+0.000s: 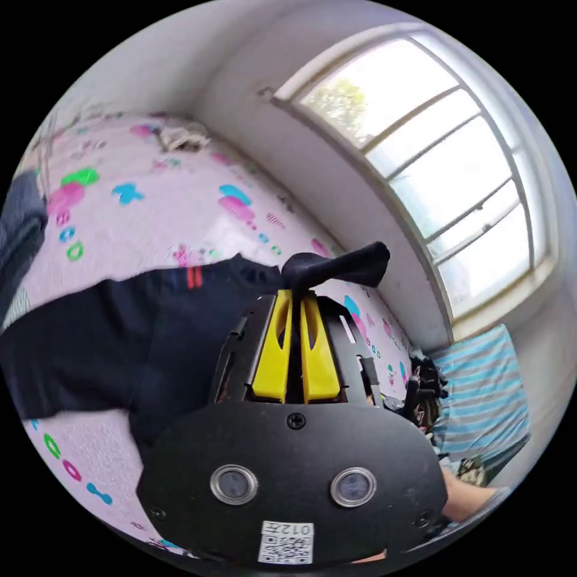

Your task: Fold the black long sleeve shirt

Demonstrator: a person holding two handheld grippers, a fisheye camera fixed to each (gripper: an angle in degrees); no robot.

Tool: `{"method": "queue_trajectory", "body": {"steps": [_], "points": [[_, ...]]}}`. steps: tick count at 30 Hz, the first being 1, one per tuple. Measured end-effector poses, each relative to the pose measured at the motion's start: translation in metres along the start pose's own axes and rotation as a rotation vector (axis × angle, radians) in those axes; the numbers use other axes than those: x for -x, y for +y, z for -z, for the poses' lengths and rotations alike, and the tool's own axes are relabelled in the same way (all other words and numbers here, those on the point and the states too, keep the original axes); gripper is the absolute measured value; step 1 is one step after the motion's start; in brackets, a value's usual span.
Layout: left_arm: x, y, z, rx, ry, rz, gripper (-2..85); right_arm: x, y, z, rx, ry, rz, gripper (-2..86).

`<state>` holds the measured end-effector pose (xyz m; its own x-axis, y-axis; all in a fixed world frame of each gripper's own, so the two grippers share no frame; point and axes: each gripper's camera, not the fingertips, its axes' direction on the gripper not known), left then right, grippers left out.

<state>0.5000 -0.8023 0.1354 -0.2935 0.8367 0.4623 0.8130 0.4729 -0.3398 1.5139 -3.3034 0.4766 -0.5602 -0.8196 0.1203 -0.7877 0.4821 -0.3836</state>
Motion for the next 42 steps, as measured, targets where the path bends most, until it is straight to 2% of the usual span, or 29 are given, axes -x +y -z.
{"method": "queue_trajectory", "body": {"steps": [1, 3, 7, 10, 13, 14, 17, 19, 22, 24, 28, 31, 36, 38, 42], "points": [[0.041, 0.006, -0.008, 0.055, 0.018, 0.125, 2.7, -0.001, 0.005, -0.001, 0.006, 0.001, 0.003, 2.3], [0.073, 0.013, -0.009, 0.077, 0.019, 0.197, 3.5, -0.007, 0.022, 0.001, 0.008, 0.022, 0.02, 2.7], [0.078, -0.007, 0.001, 0.056, 0.105, 0.22, 4.6, -0.02, 0.034, 0.012, 0.039, 0.028, 0.052, 0.7], [0.031, -0.047, 0.024, -0.036, 0.188, 0.039, 4.7, -0.023, 0.036, 0.058, -0.071, 0.092, 0.083, -0.4], [-0.004, -0.075, 0.049, -0.13, 0.166, -0.14, 4.5, -0.024, 0.04, 0.089, -0.134, 0.151, 0.151, -0.7], [-0.004, -0.079, 0.049, -0.117, 0.15, -0.146, 4.4, -0.025, 0.044, 0.082, -0.1, 0.178, 0.18, -0.6], [0.024, -0.076, 0.024, 0.079, -0.062, -0.066, 4.1, -0.038, 0.063, 0.046, 0.075, 0.191, 0.22, 0.0], [0.066, -0.062, 0.003, 0.214, -0.095, 0.076, 4.3, -0.048, 0.08, 0.053, 0.044, 0.185, 0.2, 0.7], [0.093, -0.049, 0.008, 0.114, 0.053, 0.178, 4.4, -0.062, 0.096, 0.072, 0.035, 0.19, 0.195, 2.4], [0.096, -0.05, 0.008, 0.111, 0.073, 0.198, 4.4, -0.076, 0.1, 0.092, 0.057, 0.211, 0.204, 6.0], [0.083, -0.066, 0.009, 0.123, 0.054, 0.136, 4.2, -0.107, 0.109, 0.141, 0.069, 0.178, 0.222, 7.2], [0.081, -0.07, 0.009, 0.144, 0.057, 0.138, 3.8, -0.161, 0.124, 0.186, 0.05, 0.07, 0.067, 4.7], [0.091, -0.062, 0.017, 0.135, 0.107, 0.189, 2.6, -0.285, 0.172, 0.208, 0.013, -0.464, -0.368, 5.4], [0.093, -0.056, 0.023, 0.123, 0.12, 0.196, 2.2, -0.297, 0.186, 0.204, 0.018, -0.522, -0.408, 6.2], [0.1, -0.037, 0.031, 0.137, 0.115, 0.195, 1.4, -0.288, 0.193, 0.209, 0.012, -0.502, -0.356, 4.9]]}}
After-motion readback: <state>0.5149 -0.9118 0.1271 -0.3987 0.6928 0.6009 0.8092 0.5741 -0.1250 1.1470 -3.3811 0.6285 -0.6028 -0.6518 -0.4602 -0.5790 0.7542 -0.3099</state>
